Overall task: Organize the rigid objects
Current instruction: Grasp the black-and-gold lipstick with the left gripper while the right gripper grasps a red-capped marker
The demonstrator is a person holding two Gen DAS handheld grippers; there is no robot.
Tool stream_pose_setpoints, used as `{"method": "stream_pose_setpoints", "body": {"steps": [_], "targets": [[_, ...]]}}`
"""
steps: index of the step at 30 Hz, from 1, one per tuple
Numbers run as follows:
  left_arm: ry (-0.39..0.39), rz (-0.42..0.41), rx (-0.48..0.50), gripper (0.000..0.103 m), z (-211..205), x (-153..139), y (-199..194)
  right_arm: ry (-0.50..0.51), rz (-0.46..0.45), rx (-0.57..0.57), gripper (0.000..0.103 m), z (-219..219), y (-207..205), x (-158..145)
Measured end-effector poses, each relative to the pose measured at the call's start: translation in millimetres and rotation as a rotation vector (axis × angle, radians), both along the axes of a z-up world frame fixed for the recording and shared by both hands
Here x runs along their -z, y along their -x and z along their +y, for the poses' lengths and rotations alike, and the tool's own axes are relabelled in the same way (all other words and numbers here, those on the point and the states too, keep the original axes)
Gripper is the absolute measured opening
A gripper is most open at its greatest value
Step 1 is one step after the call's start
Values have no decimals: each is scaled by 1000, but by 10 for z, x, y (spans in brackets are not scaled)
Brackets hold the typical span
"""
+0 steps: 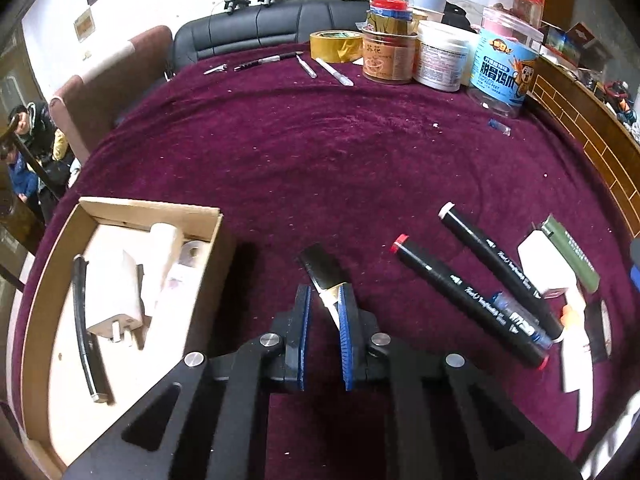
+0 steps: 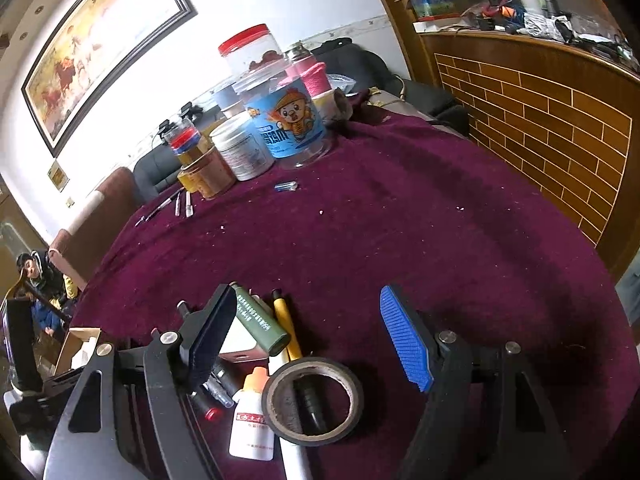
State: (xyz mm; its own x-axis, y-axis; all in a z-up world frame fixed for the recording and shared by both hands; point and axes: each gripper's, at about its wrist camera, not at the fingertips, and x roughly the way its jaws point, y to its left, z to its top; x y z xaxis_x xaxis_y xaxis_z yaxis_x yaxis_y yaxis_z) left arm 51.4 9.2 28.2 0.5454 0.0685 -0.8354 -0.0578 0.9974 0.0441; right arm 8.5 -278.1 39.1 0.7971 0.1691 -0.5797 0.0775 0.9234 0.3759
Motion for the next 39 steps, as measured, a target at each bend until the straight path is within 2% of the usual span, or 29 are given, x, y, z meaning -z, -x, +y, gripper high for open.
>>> {"method": "stream_pose_setpoints", "body": {"steps": [2, 4, 5, 7, 9, 12, 15, 18, 21, 23, 26, 28, 29, 30, 33, 36, 39], "targets": [[-12, -4, -7, 19, 18, 3, -42, -1, 1, 3, 74, -5, -5, 4], [-15, -3, -10, 35, 5, 20, -91, 9, 8, 15, 74, -7, -12, 12], [-13, 3, -6, 37, -14, 46, -117, 17, 8, 30, 74, -17, -10, 12], [-7, 44, 8, 37, -63, 166, -173, 24, 3, 56, 74, -54, -1, 5], [-4, 14, 12, 36, -78, 202, -154, 27, 1, 71, 74, -79, 3, 4], [47, 21, 57, 14, -58, 181, -125, 32, 19, 77, 74, -90, -30, 35], [105, 39, 68, 14, 38, 137, -4, 52, 35, 89, 74, -87, -42, 58], [144, 26, 75, 14, 166, 43, 300, 44, 45, 94, 74, -118, -40, 80], [113, 24, 80, 14, 145, 71, 563, 40, 55, 86, 74, -117, -62, 100], [82, 32, 75, 14, 128, 170, 559, 46, 58, 75, 74, -93, -68, 105], [30, -10, 76, 16, 69, 174, 549, 82, 56, 76, 74, -41, -60, 97], [37, -61, 86, 19, 85, 203, 585, 100, 24, 78, 74, -5, 2, 47], [74, -68, 91, 20, 130, 200, 588, 99, 12, 73, 74, 18, 29, 23], [111, -67, 96, 24, 176, 201, 590, 95, 7, 44, 74, 78, 51, -10], [243, -73, 91, 26, 368, 201, 569, 105, 22, -125, 74, 420, 58, -105], [298, -77, 86, 26, 436, 213, 573, 181, 55, -329, 74, 916, -1, -157], [320, -78, 84, 26, 458, 213, 570, 290, 123, -454, 71, 1364, -169, -38]]}}
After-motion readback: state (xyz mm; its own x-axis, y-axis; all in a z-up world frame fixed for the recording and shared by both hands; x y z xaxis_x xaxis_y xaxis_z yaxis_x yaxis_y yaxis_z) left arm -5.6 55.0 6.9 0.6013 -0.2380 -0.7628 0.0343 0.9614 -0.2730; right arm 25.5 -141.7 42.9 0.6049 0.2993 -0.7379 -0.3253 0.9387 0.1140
